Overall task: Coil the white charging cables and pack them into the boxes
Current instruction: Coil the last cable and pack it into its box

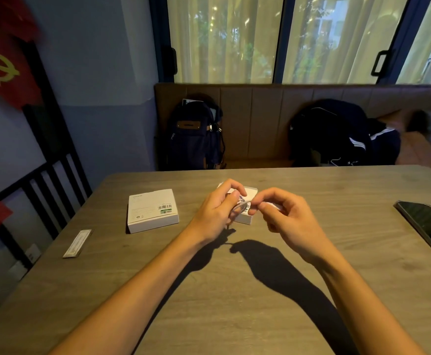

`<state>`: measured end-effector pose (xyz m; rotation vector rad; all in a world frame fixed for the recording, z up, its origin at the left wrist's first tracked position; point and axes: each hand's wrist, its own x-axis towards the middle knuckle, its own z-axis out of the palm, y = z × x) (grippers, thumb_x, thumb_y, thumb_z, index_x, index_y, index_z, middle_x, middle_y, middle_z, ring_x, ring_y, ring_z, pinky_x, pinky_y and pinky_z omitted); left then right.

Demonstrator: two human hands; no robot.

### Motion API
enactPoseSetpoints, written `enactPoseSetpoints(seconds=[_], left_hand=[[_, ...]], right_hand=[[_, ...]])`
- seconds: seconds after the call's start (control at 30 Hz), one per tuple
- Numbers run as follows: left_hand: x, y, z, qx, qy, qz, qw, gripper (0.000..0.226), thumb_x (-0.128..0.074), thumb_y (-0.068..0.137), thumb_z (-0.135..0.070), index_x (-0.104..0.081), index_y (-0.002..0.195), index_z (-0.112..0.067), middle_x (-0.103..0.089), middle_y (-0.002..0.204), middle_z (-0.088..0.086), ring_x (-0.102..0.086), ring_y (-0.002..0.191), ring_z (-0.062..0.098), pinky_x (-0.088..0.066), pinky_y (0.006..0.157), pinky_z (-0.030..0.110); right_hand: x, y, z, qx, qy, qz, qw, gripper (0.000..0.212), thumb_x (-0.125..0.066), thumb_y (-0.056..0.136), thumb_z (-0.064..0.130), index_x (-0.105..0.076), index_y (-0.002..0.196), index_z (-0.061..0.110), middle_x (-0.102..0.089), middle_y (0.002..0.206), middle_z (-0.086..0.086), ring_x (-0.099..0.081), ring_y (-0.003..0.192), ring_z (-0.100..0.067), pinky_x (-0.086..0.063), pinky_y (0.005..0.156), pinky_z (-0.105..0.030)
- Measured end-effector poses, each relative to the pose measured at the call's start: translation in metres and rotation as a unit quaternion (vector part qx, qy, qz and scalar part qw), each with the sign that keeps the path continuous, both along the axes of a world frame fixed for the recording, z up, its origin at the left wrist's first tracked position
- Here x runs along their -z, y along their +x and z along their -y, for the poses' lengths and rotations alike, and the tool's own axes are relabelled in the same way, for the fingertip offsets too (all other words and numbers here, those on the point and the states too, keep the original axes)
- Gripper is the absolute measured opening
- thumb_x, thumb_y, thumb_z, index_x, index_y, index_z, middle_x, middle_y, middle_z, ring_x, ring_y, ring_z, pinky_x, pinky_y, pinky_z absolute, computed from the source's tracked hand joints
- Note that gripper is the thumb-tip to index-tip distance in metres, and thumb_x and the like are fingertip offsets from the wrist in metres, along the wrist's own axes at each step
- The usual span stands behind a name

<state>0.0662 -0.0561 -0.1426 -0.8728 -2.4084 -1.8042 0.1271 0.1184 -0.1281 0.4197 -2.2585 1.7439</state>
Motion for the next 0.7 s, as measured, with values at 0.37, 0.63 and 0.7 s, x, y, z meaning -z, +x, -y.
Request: enactPoseSetpoints(seconds=[0.37,0.63,0.7], left_hand=[[-0.012,0.005,-0.004,0.137,0.159,0.243,0.947,0.01,-0.052,0.105,-0.023,-0.051,0.103,-0.014,-0.041,0.059,-0.004,-0.027,0.044,0.007,-0.026,0.04,0.018],[-0.006,0.003,-0.007,0.141,0.247,0.299,0.911,0.007,-0.054,0.105,-0.019,-0.05,0.101,-0.014,-0.04,0.058,-0.003,-0.031,0.043,0.005,-0.026,0.039,0.018],[-0.006,0.002,-0.006,0.124,0.243,0.296,0.915,0.008,-0.055,0.104,-0.02,-0.05,0.104,-0.013,-0.042,0.06,-0.001,-0.032,0.044,0.007,-0.027,0.04,0.019]], right_hand=[[0.022,-0.016,-0.008,0.15,0.118,-0.157,0.969,0.008,-0.07,0.093,0.018,-0.074,0.099,0.018,-0.069,0.094,0.01,-0.067,0.088,-0.011,-0.058,0.073,-0.034],[0.021,-0.014,0.001,0.084,0.027,-0.006,0.996,0.015,-0.072,0.089,0.019,-0.08,0.101,0.019,-0.078,0.089,0.003,-0.073,0.083,-0.017,-0.059,0.069,-0.028],[0.018,-0.009,0.007,0.039,-0.024,0.033,0.998,0.017,-0.071,0.09,0.017,-0.079,0.104,0.014,-0.079,0.091,0.002,-0.075,0.087,-0.016,-0.059,0.072,-0.023]])
